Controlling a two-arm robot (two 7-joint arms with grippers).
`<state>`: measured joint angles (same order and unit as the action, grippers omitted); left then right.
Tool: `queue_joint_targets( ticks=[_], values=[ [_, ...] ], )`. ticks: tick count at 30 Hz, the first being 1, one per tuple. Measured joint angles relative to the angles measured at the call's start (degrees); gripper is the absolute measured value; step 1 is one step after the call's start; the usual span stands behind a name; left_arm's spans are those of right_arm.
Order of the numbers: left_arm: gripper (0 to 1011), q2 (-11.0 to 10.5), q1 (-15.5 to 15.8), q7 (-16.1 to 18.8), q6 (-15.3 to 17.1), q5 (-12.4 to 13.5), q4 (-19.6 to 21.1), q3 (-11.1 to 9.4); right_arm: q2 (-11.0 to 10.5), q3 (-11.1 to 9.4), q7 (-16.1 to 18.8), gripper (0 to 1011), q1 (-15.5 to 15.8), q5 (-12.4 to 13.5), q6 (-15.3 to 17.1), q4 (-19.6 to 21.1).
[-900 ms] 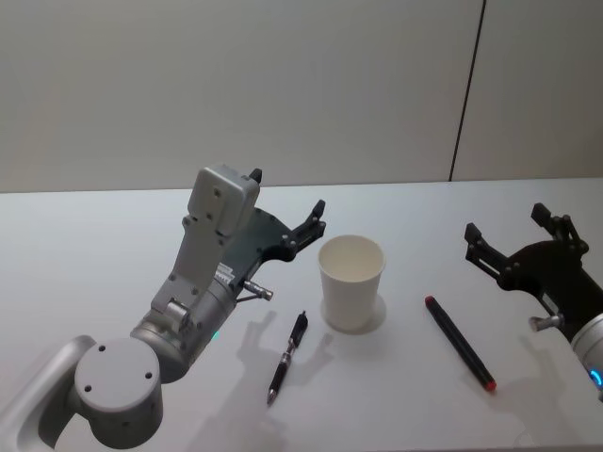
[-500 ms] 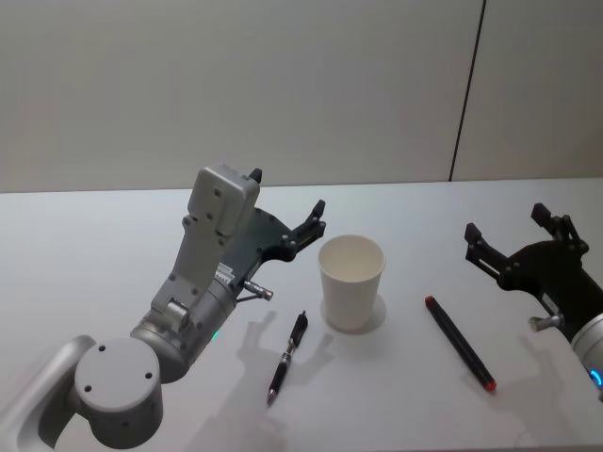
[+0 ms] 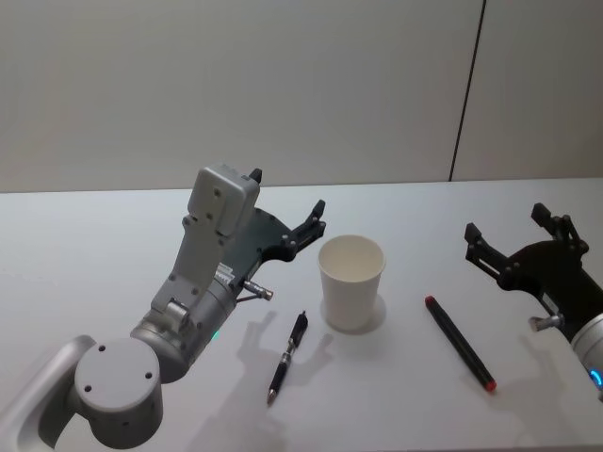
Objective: Place the pen into the pen holder.
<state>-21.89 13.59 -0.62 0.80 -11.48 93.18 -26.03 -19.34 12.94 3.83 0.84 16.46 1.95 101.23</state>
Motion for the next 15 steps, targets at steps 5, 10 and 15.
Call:
queue_joint_targets(
  ticks=[5,10,15],
  values=[
    [1000,0.0,0.0,0.0,0.0,0.0,0.0,0.0,0.0,0.0,0.0,1002,0.0,0.0,0.0,0.0],
    [1000,0.0,0.0,0.0,0.0,0.0,0.0,0.0,0.0,0.0,0.0,1001,0.0,0.0,0.0,0.0],
    [1000,0.0,0.0,0.0,0.0,0.0,0.0,0.0,0.1,0.0,0.1,1002,-0.1,0.0,0.1,-0.1]
  ],
)
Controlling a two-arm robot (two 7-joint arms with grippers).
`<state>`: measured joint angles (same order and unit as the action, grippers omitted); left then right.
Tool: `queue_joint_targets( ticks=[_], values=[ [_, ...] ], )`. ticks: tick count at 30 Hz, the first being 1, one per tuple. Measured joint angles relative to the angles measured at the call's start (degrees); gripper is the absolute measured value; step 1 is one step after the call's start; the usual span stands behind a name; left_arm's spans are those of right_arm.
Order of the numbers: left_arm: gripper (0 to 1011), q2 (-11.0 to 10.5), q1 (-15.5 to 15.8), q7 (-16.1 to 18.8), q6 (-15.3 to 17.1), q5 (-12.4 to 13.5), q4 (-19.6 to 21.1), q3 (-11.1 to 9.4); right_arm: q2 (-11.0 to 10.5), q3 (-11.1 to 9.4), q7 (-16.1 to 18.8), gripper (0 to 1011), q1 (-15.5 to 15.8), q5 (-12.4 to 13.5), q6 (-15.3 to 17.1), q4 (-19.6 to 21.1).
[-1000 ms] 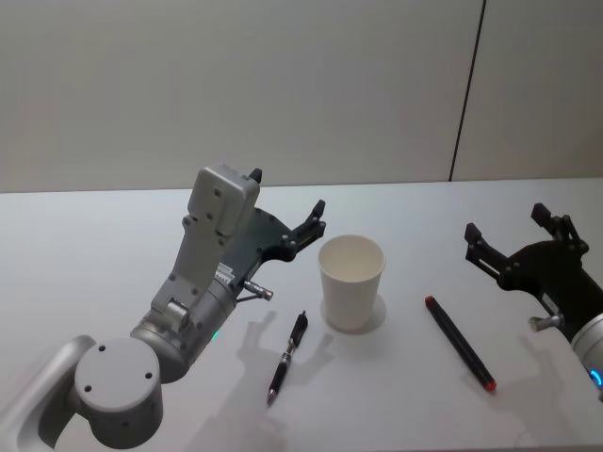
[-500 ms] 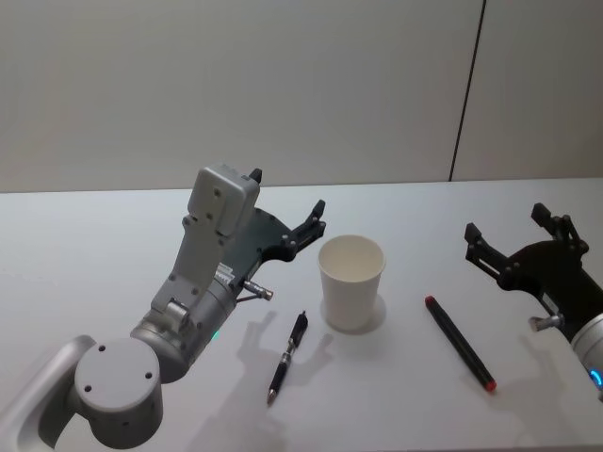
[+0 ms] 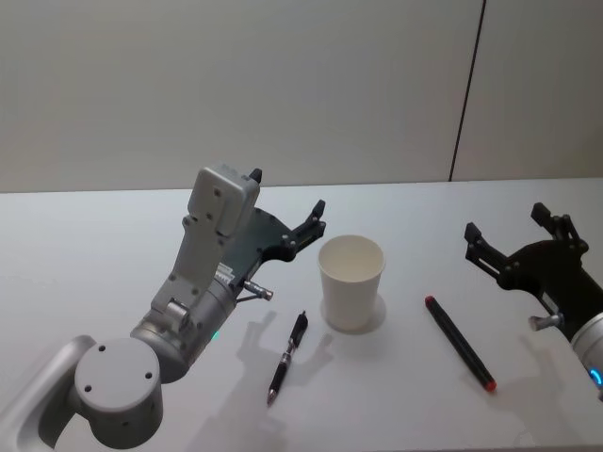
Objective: Place the pen into the pen holder.
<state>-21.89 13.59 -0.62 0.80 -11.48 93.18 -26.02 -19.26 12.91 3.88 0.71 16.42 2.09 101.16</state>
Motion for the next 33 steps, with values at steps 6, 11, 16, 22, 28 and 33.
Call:
queue_joint_targets(
  ticks=[6,11,16,22,28,33],
  values=[
    [1000,0.0,0.0,0.0,0.0,0.0,0.0,0.0,0.3,-0.1,0.0,1001,-0.6,0.0,1.6,-0.5],
    [1000,0.0,0.0,0.0,0.0,0.0,0.0,0.0,0.9,-0.1,-0.2,1001,-1.7,0.0,4.4,-1.2],
    [1000,0.0,0.0,0.0,0.0,0.0,0.0,0.0,1.5,-0.1,-0.7,1001,-2.9,-0.3,7.7,-2.2],
    [1000,0.0,0.0,0.0,0.0,0.0,0.0,0.0,2.5,0.2,-1.3,1002,-4.5,-1.3,11.6,-3.7],
    [1000,0.0,0.0,0.0,0.0,0.0,0.0,0.0,4.0,0.8,-2.3,1001,-6.6,-3.0,16.8,-6.0],
    [1000,0.0,0.0,0.0,0.0,0.0,0.0,0.0,5.0,1.2,-2.9,1001,-7.8,-3.9,19.8,-7.6]
  ],
)
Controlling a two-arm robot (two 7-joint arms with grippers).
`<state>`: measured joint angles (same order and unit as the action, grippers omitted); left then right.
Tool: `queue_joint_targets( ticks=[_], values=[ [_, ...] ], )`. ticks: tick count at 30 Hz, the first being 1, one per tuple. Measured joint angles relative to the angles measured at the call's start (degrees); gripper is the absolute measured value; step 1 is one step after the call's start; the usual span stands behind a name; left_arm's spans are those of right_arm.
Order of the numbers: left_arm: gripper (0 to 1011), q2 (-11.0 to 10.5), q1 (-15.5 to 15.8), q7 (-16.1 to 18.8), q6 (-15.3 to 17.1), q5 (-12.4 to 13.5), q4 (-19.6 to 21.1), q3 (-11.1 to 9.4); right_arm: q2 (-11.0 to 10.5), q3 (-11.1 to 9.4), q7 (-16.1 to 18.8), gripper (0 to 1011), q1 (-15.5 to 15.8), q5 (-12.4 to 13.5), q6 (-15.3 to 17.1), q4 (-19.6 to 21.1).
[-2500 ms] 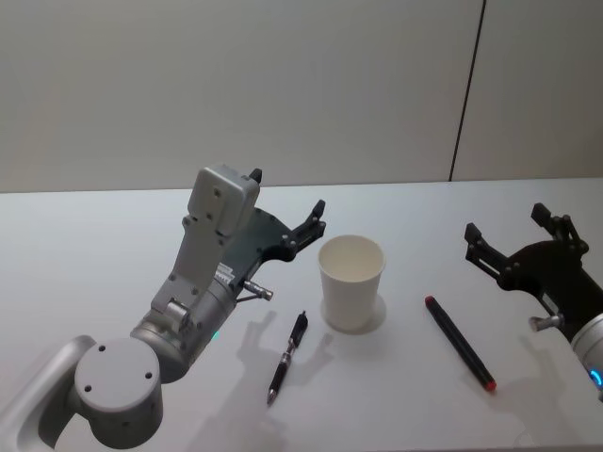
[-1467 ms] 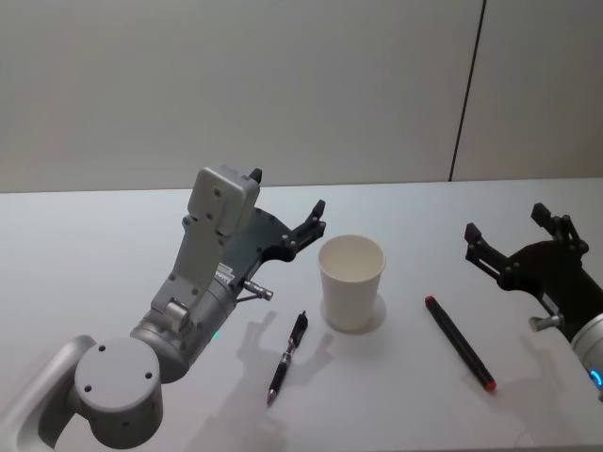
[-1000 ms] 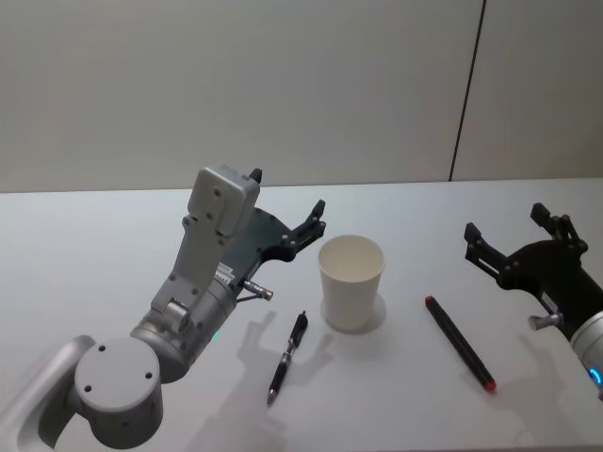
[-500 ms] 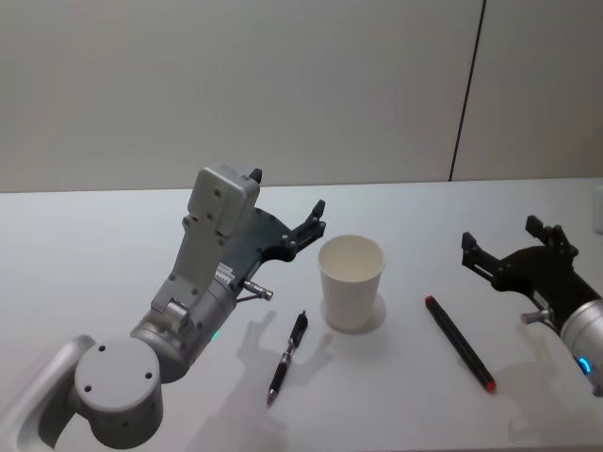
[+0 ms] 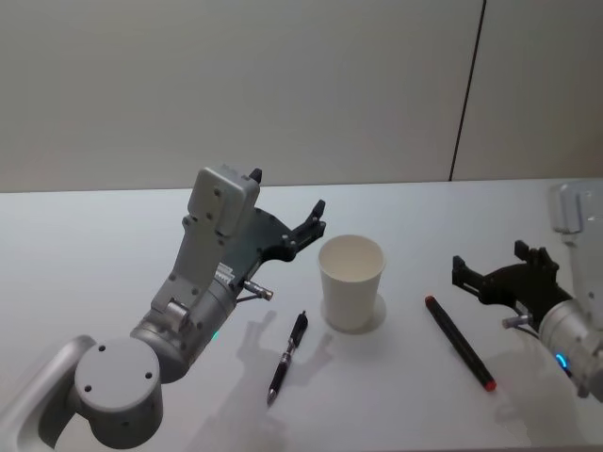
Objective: Place the pen into the pen holder.
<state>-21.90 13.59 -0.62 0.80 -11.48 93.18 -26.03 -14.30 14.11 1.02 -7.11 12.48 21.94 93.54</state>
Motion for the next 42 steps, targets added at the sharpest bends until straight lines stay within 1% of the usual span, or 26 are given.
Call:
queue_joint_targets(
  ticks=[5,9,18,28,42],
  values=[
    [1000,0.0,0.0,0.0,0.0,0.0,0.0,0.0,1.0,0.4,-0.5,1002,-1.1,-0.8,2.9,-1.9],
    [1000,0.0,0.0,0.0,0.0,0.0,0.0,0.0,1.7,0.7,-0.6,1001,-1.8,-1.3,4.6,-3.2],
    [999,0.0,0.0,0.0,0.0,0.0,0.0,0.0,3.1,1.4,-0.8,1002,-3.0,-1.9,7.2,-6.2],
    [1000,0.0,0.0,0.0,0.0,0.0,0.0,0.0,4.5,1.9,-0.8,1001,-4.1,-2.0,8.8,-9.3],
    [1000,0.0,0.0,0.0,0.0,0.0,0.0,0.0,6.1,2.4,-1.0,1001,-5.4,-2.2,10.0,-12.5]
  ],
)
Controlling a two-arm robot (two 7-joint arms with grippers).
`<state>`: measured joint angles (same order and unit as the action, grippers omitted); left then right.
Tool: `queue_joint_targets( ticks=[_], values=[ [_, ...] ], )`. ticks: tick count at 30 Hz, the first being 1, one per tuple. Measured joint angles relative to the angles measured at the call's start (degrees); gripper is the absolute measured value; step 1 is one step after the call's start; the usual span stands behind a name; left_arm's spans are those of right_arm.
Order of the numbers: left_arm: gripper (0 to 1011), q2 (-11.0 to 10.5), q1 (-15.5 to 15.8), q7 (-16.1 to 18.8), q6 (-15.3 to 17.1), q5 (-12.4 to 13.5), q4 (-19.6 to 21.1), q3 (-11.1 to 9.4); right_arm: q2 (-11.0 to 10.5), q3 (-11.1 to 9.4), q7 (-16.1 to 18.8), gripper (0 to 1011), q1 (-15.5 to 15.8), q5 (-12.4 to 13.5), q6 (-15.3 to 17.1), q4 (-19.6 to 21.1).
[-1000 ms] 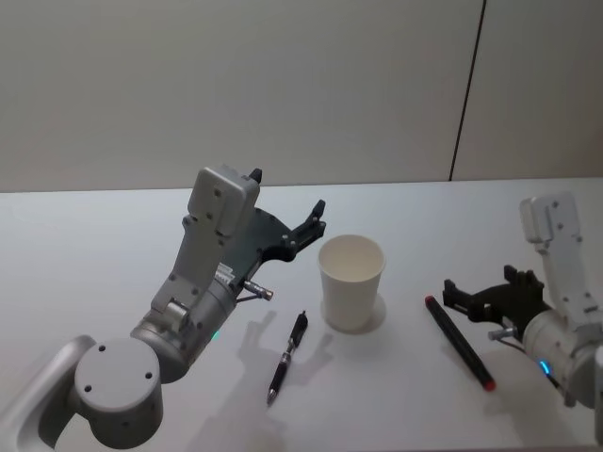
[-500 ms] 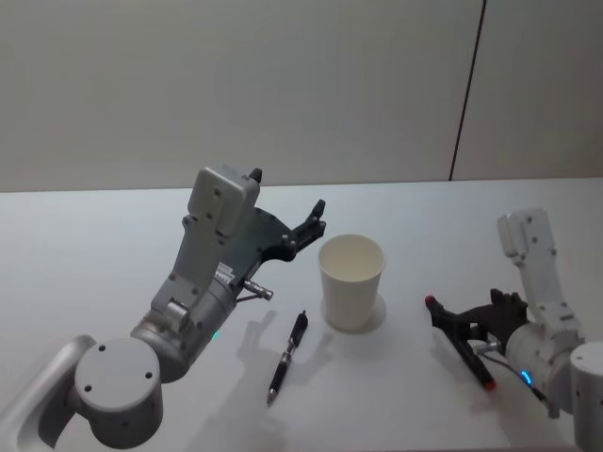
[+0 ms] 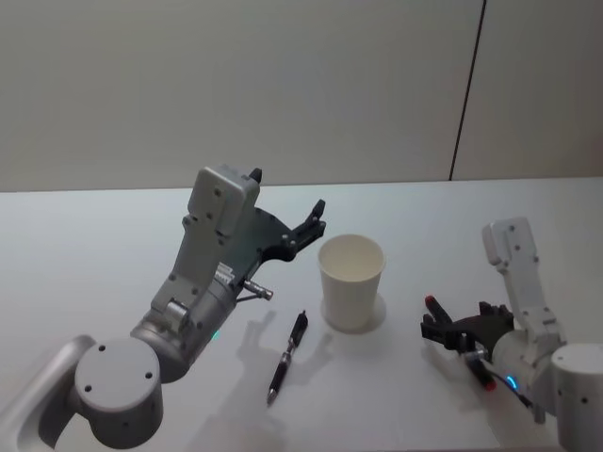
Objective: Place the pen into the pen holder.
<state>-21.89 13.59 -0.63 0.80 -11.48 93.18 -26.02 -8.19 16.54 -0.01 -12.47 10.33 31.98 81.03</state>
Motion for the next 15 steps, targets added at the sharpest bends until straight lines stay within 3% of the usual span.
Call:
queue_joint_targets(
  ticks=[5,15],
  values=[
    [1000,0.0,0.0,0.0,0.0,0.0,0.0,0.0,0.5,0.1,-0.2,970,-0.4,-0.1,0.4,-0.8],
    [1000,0.0,0.0,0.0,0.0,0.0,0.0,0.0,1.4,0.3,-1.1,708,-1.1,-0.2,1.4,-2.4]
  ],
)
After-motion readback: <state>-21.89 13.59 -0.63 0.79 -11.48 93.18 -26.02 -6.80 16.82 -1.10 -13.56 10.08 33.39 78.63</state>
